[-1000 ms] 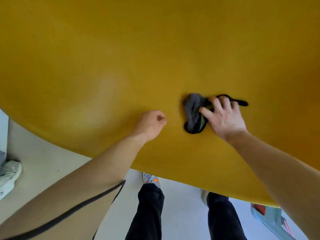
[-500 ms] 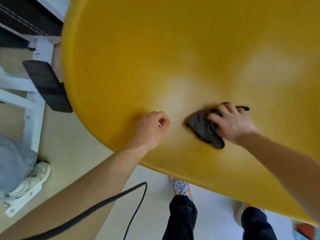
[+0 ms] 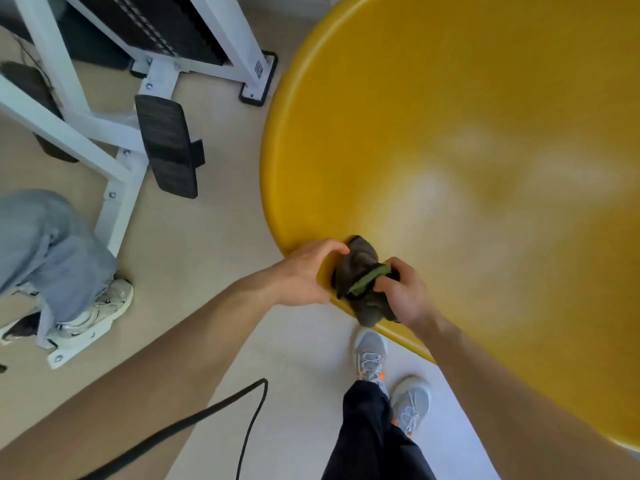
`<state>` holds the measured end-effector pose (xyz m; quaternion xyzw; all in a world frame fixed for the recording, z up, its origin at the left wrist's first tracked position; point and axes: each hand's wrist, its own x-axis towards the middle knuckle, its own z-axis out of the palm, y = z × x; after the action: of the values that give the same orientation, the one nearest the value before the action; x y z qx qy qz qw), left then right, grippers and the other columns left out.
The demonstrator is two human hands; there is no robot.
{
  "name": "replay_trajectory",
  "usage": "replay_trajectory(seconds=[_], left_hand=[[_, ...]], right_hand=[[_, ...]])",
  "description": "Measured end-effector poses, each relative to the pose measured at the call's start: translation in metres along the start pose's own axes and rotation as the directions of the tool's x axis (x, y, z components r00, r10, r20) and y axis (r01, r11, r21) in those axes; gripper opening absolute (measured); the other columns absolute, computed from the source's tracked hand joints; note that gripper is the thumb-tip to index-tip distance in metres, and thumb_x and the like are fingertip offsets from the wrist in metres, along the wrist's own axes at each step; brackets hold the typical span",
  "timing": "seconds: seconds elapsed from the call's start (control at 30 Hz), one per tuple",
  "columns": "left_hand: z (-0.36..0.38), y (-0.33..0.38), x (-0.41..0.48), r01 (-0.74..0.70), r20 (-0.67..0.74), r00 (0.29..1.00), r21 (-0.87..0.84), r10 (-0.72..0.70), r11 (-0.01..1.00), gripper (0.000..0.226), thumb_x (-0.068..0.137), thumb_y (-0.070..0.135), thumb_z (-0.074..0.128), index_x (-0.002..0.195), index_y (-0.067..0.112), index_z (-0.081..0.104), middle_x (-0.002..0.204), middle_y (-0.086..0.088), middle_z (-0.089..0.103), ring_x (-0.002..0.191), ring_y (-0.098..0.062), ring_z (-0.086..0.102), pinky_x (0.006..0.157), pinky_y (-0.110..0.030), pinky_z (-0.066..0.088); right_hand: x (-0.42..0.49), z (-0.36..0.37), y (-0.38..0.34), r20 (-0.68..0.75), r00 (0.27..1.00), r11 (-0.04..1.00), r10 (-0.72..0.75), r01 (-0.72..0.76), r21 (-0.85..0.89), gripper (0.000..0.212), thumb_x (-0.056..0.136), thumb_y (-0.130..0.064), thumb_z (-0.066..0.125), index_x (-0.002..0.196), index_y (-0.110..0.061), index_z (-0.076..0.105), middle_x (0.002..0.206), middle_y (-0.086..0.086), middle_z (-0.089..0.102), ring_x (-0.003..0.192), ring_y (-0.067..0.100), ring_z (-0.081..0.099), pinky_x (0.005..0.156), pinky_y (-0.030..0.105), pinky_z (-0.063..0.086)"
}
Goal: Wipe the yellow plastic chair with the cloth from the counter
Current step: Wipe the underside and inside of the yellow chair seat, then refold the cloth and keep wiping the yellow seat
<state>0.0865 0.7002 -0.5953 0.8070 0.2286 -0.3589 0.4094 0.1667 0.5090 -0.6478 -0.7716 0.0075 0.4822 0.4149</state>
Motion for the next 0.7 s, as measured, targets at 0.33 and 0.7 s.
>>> replay_trajectory(seconds=[0.33, 0.7], left_hand=[[-0.049, -0.003, -0.107, -0.064, -0.170, 0.985, -0.435, -0.012, 0.898, 0.031, 0.071, 0.043, 0.085, 0.094, 0.026, 0.073, 0.093, 0.007, 0.073, 0.090, -0.009, 0.068, 0.079, -0.029, 0.054], [-0.161, -0.053, -0.049, -0.041, -0.699, 0.656, -0.410, -0.285, 0.911, 0.035, 0.094, 0.036, 0.064, 0.121, 0.015, 0.057, 0.116, 0.000, 0.061, 0.109, -0.020, 0.060, 0.084, -0.027, 0.046]], right_hand=[[-0.083, -0.012, -0.126, 0.228, 0.957, 0.983, -0.179, 0.165, 0.080, 0.020, 0.087, -0.023, 0.071, 0.086, -0.005, 0.062, 0.080, 0.017, 0.062, 0.074, 0.023, 0.060, 0.068, 0.038, 0.047], [-0.012, 0.037, -0.196, -0.363, 0.843, 0.887, -0.397, 0.251, -0.388, 0.059, 0.090, -0.045, 0.065, 0.142, -0.024, 0.047, 0.126, 0.003, 0.055, 0.112, 0.024, 0.057, 0.090, 0.039, 0.050]])
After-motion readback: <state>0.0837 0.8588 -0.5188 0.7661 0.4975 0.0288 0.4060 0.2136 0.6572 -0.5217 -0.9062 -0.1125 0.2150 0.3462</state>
